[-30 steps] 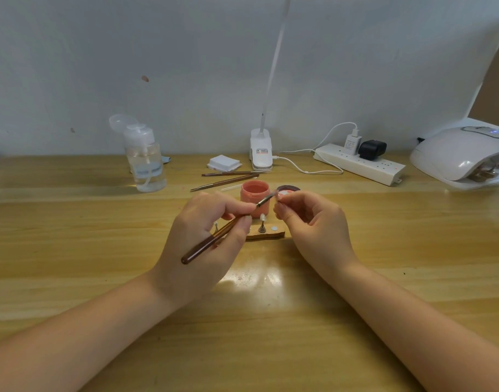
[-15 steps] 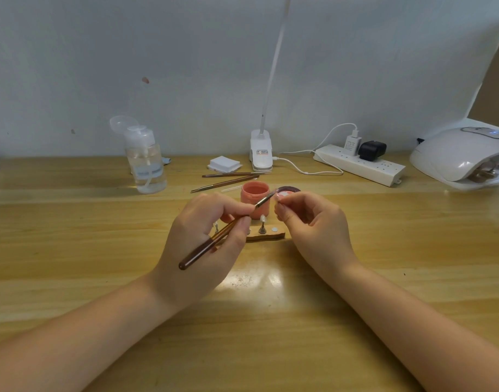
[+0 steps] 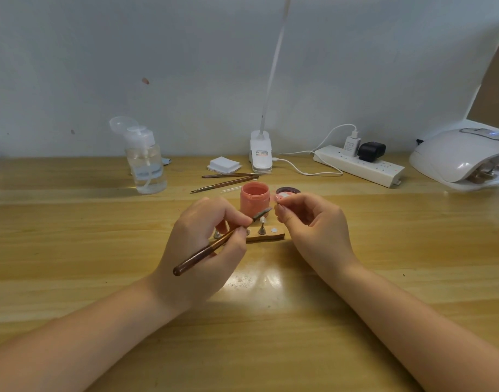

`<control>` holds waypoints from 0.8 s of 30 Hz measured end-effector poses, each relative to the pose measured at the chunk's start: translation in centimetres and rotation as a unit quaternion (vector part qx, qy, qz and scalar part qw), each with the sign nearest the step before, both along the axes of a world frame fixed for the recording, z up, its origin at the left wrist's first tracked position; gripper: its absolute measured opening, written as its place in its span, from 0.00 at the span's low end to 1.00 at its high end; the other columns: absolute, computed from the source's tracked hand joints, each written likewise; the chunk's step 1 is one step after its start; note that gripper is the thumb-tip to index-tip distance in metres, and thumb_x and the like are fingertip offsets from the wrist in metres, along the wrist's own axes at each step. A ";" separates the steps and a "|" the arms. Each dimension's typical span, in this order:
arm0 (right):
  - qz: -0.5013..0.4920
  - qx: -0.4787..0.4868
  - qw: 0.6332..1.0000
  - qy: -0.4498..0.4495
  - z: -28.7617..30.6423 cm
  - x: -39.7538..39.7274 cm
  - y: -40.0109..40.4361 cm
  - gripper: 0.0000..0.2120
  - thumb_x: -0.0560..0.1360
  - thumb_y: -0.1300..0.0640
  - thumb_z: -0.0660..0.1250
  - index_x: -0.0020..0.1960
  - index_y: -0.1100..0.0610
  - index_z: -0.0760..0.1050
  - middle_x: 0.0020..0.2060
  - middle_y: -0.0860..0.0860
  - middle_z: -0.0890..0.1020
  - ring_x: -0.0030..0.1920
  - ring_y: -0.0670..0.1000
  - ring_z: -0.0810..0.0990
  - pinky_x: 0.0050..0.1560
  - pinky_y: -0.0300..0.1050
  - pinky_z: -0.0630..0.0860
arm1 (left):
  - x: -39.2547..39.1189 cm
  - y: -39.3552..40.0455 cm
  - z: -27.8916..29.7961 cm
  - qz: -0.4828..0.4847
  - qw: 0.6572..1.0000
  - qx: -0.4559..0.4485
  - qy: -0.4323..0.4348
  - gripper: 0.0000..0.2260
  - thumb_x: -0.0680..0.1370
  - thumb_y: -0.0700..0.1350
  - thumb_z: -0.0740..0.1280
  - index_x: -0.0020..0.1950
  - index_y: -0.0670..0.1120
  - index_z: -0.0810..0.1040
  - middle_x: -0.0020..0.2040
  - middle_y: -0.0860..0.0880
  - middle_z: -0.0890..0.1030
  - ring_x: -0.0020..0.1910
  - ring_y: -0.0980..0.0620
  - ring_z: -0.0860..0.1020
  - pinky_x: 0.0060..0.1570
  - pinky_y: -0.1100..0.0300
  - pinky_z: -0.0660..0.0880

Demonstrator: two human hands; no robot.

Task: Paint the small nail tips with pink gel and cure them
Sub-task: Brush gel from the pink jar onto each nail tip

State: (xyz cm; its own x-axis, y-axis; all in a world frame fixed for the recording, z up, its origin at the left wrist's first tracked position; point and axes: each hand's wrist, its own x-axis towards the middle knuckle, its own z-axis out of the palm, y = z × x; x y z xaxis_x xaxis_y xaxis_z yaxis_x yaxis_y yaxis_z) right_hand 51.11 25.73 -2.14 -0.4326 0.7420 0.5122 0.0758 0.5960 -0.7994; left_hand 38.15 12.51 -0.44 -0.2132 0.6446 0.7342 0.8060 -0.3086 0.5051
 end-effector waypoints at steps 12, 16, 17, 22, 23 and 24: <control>-0.008 0.013 1.000 0.001 0.0 0.0 0.1 0.06 0.73 0.62 0.72 0.48 0.53 0.81 0.41 0.47 0.84 0.43 0.44 0.82 0.48 0.44 0.81 | 0.3 -0.1 0.3 0.002 1.000 -0.005 0.015 0.09 0.74 0.47 0.63 0.44 0.46 0.81 0.39 0.54 0.80 0.40 0.54 0.77 0.44 0.53 0.74; -0.016 -0.005 1.000 0.006 -0.1 0.0 0.2 0.06 0.73 0.62 0.72 0.48 0.54 0.82 0.41 0.47 0.84 0.43 0.44 0.82 0.49 0.46 0.80 | -0.1 0.0 1.1 0.019 0.999 -0.007 -0.030 0.05 0.72 0.45 0.65 0.39 0.47 0.80 0.33 0.54 0.78 0.35 0.54 0.76 0.38 0.54 0.74; -0.016 -0.005 1.000 0.006 -0.1 0.0 0.2 0.06 0.73 0.61 0.72 0.49 0.54 0.82 0.41 0.47 0.84 0.43 0.44 0.82 0.48 0.46 0.80 | -0.3 0.4 1.6 0.023 0.997 -0.010 -0.080 0.04 0.72 0.43 0.66 0.39 0.48 0.79 0.32 0.54 0.78 0.32 0.56 0.76 0.34 0.61 0.73; -0.019 -0.015 1.000 0.011 -0.1 -0.1 0.2 0.05 0.73 0.61 0.72 0.48 0.55 0.82 0.41 0.47 0.84 0.43 0.44 0.82 0.49 0.46 0.80 | -2.3 4.0 5.6 0.106 0.971 -0.102 -0.191 0.08 0.74 0.41 0.67 0.36 0.45 0.81 0.29 0.56 0.82 0.26 0.62 0.73 0.27 0.69 0.69; -0.021 -0.016 1.000 0.011 -0.1 -0.2 0.2 0.05 0.73 0.61 0.72 0.48 0.55 0.82 0.41 0.47 0.84 0.43 0.44 0.82 0.49 0.46 0.80 | -2.9 5.1 6.5 0.125 0.963 -0.144 -0.192 0.08 0.74 0.42 0.67 0.37 0.45 0.82 0.30 0.56 0.82 0.28 0.63 0.73 0.30 0.68 0.70; -0.022 -0.016 1.000 0.011 -0.1 -0.2 0.2 0.05 0.73 0.61 0.72 0.48 0.55 0.82 0.42 0.47 0.84 0.43 0.44 0.82 0.49 0.47 0.80 | -3.4 6.2 7.2 0.140 0.951 -0.196 -0.196 0.07 0.74 0.43 0.66 0.38 0.44 0.82 0.30 0.55 0.83 0.30 0.62 0.75 0.33 0.65 0.71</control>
